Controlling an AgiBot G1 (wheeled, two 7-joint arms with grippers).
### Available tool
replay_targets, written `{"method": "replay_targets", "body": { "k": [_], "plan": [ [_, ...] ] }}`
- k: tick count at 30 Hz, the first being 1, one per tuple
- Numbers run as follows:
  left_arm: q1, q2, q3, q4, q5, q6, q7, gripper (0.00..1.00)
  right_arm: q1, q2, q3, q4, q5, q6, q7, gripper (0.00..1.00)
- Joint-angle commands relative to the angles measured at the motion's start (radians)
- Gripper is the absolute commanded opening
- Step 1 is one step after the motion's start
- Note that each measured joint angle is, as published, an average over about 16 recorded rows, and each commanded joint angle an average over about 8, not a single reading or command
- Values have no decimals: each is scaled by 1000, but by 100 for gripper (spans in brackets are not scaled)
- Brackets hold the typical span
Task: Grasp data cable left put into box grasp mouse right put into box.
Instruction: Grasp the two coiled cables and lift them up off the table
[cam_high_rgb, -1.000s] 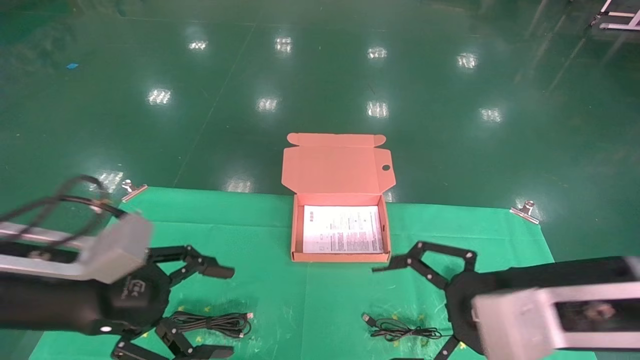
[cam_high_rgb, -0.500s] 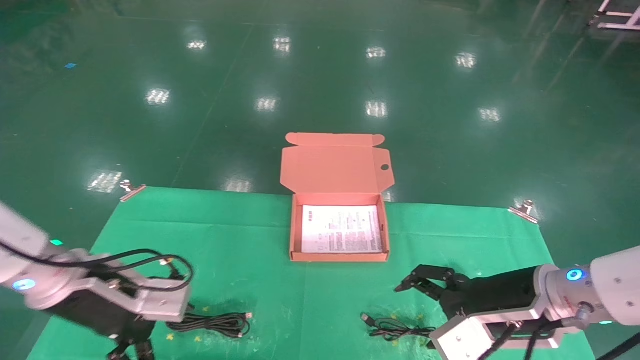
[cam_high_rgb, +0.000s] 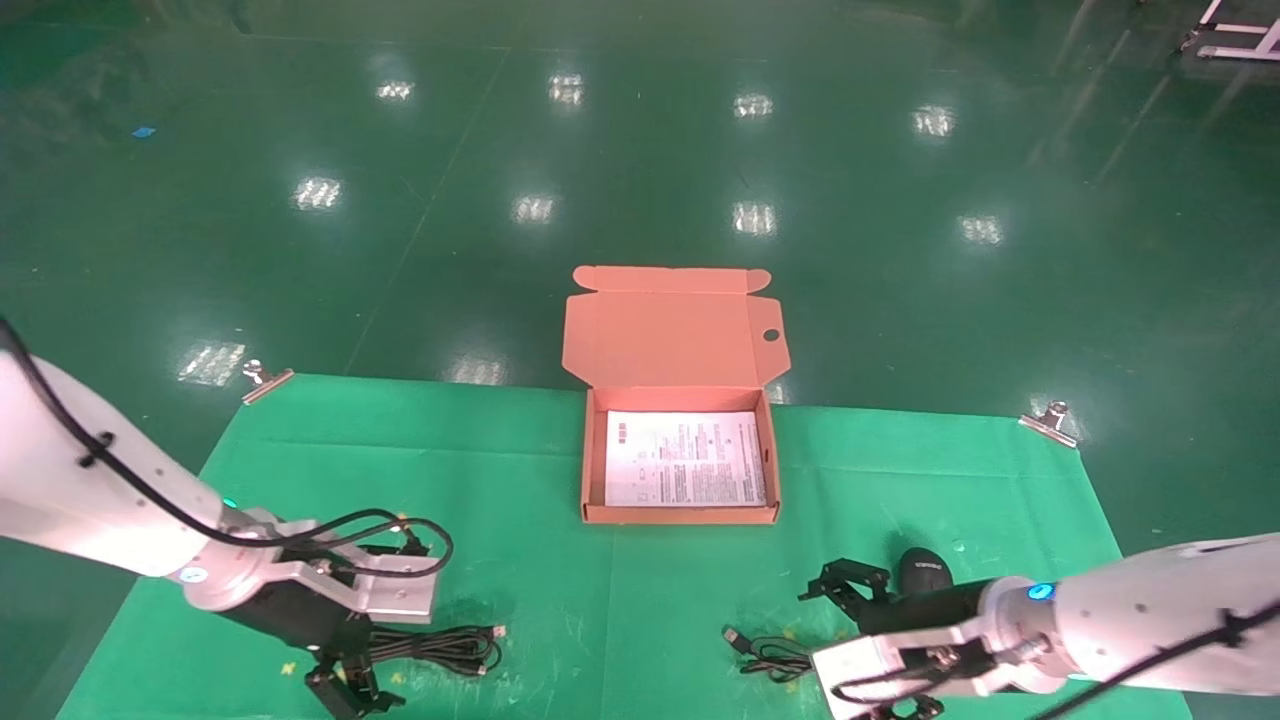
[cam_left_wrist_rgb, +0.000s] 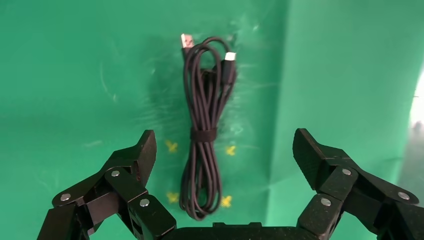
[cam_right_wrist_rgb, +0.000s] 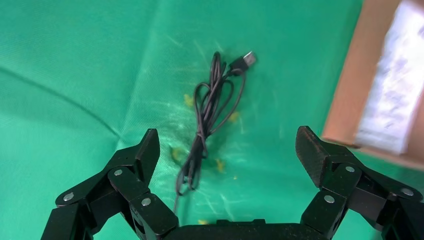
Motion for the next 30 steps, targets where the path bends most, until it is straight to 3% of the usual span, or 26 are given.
{"method": "replay_targets", "body": {
  "k": [1,12,13,14,15,20,21,23,30],
  "plan": [
    [10,22,4,41,13,-32,15,100,-1,-25,-6,-42,-23,16,26,100],
    [7,126,-2,316,11,-116,123,100,38,-132,-32,-302,-81,104,-53,100],
    [7,132,-5,337,8,-122,135,96,40,-140,-34,-322,-85,113,-63,100],
    [7,137,-7,357,5,-127,145,85,43,-147,-36,-340,-89,123,-72,100],
    [6,142,-8,375,3,-132,154,73,45,-154,-37,-358,-92,131,-80,94],
    [5,165,-13,444,-1,-156,184,10,52,-182,-41,-429,-100,161,-110,32],
    [4,168,-13,453,0,-159,186,2,53,-185,-42,-438,-100,164,-113,19],
    [4,172,-13,463,0,-164,189,0,55,-189,-42,-448,-101,167,-115,0],
    [3,170,-13,457,-1,-163,187,0,56,-186,-41,-443,-99,165,-114,0]
  ]
}}
